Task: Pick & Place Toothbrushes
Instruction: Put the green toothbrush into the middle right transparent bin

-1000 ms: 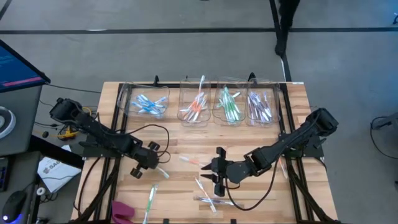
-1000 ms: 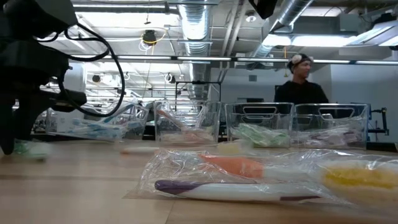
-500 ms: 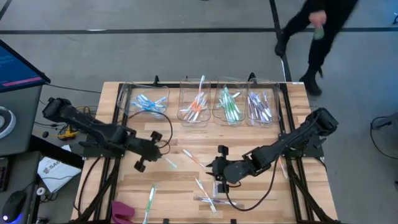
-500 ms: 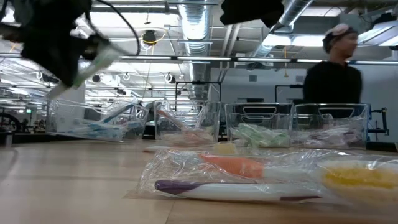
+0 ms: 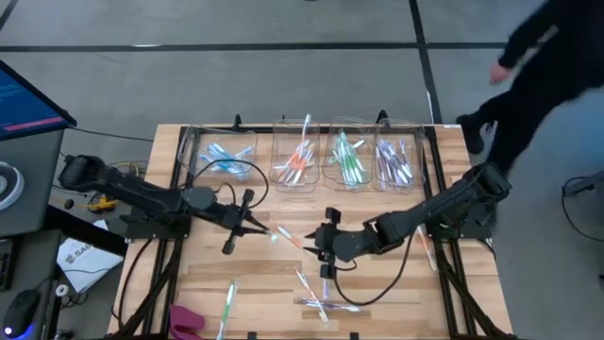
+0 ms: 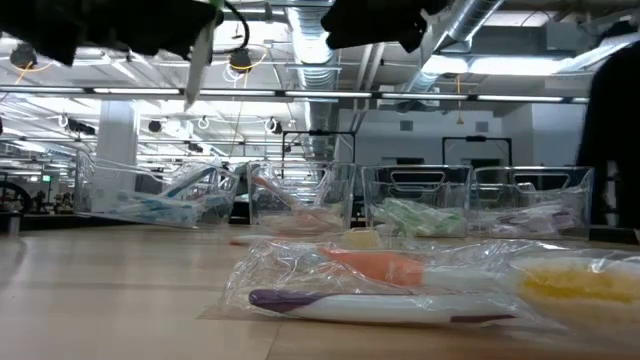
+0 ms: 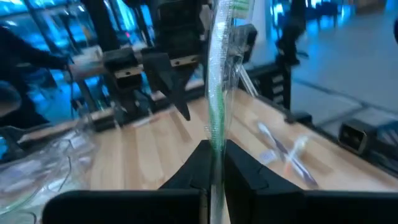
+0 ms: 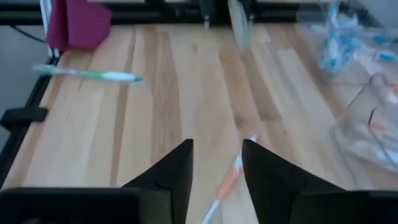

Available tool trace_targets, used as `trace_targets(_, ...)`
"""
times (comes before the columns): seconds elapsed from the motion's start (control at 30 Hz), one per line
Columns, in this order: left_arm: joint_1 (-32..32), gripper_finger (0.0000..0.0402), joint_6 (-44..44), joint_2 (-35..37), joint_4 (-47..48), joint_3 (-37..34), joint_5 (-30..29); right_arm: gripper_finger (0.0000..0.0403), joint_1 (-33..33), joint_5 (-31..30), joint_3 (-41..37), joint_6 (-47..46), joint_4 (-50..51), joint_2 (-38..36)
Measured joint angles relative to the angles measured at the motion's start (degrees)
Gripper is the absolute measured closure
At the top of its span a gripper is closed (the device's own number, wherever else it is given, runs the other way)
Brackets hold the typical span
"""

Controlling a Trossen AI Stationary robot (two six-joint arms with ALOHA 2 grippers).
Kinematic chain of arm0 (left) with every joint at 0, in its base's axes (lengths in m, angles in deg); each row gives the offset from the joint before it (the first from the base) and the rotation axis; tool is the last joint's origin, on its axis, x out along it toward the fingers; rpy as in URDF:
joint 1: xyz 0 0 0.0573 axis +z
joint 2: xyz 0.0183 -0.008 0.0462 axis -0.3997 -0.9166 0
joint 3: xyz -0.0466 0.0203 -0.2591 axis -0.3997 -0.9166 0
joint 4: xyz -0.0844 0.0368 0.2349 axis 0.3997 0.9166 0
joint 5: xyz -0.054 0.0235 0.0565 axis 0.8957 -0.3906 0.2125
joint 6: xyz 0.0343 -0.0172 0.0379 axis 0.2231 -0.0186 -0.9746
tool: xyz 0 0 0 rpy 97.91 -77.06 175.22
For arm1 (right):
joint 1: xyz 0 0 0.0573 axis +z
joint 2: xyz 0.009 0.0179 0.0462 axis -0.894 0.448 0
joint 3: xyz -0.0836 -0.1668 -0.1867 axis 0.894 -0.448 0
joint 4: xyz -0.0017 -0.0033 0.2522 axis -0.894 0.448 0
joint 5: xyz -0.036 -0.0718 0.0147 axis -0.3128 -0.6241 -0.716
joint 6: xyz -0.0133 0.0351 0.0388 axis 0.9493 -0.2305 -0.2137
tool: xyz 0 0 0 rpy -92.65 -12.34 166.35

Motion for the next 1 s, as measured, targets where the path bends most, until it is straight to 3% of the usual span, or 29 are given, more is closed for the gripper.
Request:
trace_targets(0.3, 1.2, 0.0393, 0.6, -10.3, -22.2, -3.3, 0.8, 0.0183, -3.5, 0.0, 0.0, 8.7, -13.0, 0.0)
trace_targets(0.43, 1.6, 0.0393, 0.6, -15.2, -31.1, -3.2, 0.8, 0.0162, -5.1, 0.1, 0.0, 11.5, -16.3, 0.0)
trace_targets(0.8, 3.4, 0.0393, 2.5, -21.7, -36.4, -2.1, 0.8, 0.0164, -6.0, 0.7, 0.0, 19.7, -22.8, 0.0)
trace_targets(1.0, 3.4, 0.0393, 2.6, -22.7, -36.7, -0.5, 0.8, 0.0163, -7.7, 5.7, 0.0, 21.9, -25.1, 0.0)
